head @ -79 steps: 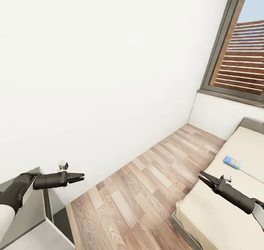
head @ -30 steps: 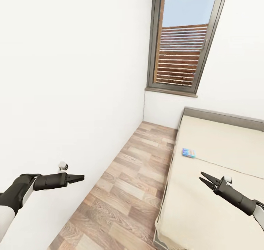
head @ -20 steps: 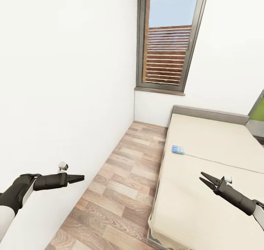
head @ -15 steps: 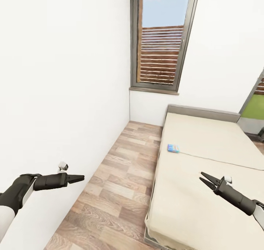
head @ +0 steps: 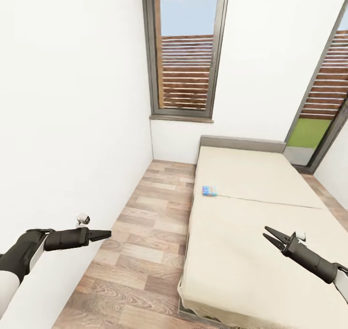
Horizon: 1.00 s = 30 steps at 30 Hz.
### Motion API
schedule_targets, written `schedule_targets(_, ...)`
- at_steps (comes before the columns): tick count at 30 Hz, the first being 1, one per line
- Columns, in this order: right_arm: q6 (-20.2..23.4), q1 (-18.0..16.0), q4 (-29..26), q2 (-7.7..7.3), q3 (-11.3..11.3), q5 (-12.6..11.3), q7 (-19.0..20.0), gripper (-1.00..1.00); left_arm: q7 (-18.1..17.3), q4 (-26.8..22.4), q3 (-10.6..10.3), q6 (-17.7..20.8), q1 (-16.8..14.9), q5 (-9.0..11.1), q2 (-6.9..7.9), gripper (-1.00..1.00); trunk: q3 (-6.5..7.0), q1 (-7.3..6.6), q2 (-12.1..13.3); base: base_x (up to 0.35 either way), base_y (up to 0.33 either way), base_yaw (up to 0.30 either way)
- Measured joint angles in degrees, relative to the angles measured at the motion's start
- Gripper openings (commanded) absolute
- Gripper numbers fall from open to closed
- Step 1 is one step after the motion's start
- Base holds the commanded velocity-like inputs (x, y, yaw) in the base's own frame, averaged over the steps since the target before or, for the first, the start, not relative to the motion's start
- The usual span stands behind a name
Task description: Put all the toys in the child's room - the three board games (two on the bed and one on the table), the two jigsaw puzzles on the table, and the tennis ball on the table - inside the toy box on the table in the child's room.
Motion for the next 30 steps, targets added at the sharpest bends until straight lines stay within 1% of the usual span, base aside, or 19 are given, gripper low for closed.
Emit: schedule_targets(30, 0.2, 0.0, 0.0, 0.04, 0.0, 0.0, -0.1, 1.0, 0.0, 0.0, 0.0, 0.0, 0.0, 0.0, 0.0, 1.0, 0.0, 0.0, 0.0, 0.0, 0.002, -0.281)
